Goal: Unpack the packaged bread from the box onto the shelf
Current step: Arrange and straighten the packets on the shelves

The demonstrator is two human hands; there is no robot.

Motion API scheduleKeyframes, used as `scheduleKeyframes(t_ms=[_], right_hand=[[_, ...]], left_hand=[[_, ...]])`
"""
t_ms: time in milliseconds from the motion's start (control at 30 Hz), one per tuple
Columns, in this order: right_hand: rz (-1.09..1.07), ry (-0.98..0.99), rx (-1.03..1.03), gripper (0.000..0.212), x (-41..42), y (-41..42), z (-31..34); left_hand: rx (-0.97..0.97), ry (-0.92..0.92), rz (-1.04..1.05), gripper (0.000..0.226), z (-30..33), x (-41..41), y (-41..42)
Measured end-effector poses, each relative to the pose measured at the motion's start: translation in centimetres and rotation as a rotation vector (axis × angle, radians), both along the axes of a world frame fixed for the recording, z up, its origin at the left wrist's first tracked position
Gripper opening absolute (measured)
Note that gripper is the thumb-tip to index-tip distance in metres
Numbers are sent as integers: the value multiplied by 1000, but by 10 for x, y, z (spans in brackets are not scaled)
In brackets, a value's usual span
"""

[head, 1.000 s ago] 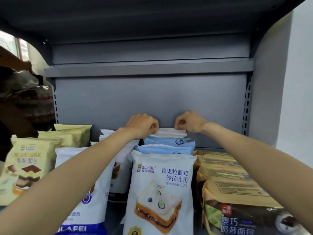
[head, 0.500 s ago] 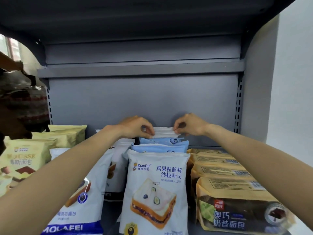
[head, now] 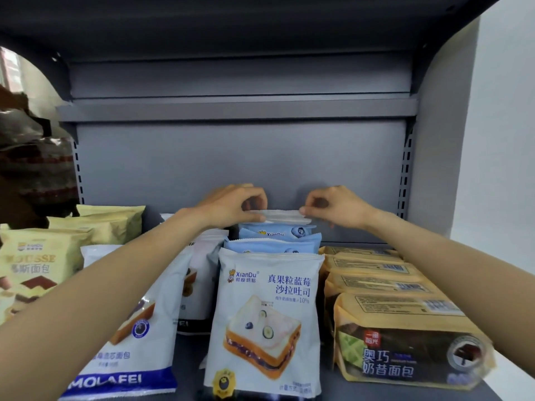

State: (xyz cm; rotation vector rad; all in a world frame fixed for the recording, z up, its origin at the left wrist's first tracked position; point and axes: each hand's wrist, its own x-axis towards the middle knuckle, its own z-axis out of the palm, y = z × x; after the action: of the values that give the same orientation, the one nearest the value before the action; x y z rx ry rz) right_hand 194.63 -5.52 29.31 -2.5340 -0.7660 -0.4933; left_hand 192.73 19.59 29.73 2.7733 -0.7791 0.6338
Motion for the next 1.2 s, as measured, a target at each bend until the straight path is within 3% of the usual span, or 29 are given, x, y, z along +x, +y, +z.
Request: scheduleKeyframes(t_ms=[133,233,367,533,667,800,867,967,1033,1133,1200], right_hand=[[21,422,-12,30,-16,0,-2],[6,433,64,28,-14,4,-6],[-32,343,109,20,-12,10,-10],[-48,293,269,6,-17,12,-10],[-32,522,360,33,-37,7,-6],[-34,572,302,54,-59,4,-11],[-28,457,246,56,-72,4,-15],[-22,175,56,56,-96,1,-21],[13,149,133,57,-110,0,-29],[140,364,498,64,-132,5,-45],[239,426,547,74,-145,8,-61]], left_hand=[[87,251,-81,10,5,-8,-4],[95,346,-82,10,3,-6,-7],[65,320,-76,5,1,-8,-8],[-12,102,-15,10,-9,-14,1],[-189,102,-11,4,-24,-20,2],[-424,131,83,15,-20,-32,1],[-377,40,108,24,-16,-47,1],[-365,66,95,59,-19,-88,-7],[-440,98,64,75,-32,-113,-15],[-533,134,8,100,-57,-138,-24],[-587,150,10,110,-73,-145,-28]])
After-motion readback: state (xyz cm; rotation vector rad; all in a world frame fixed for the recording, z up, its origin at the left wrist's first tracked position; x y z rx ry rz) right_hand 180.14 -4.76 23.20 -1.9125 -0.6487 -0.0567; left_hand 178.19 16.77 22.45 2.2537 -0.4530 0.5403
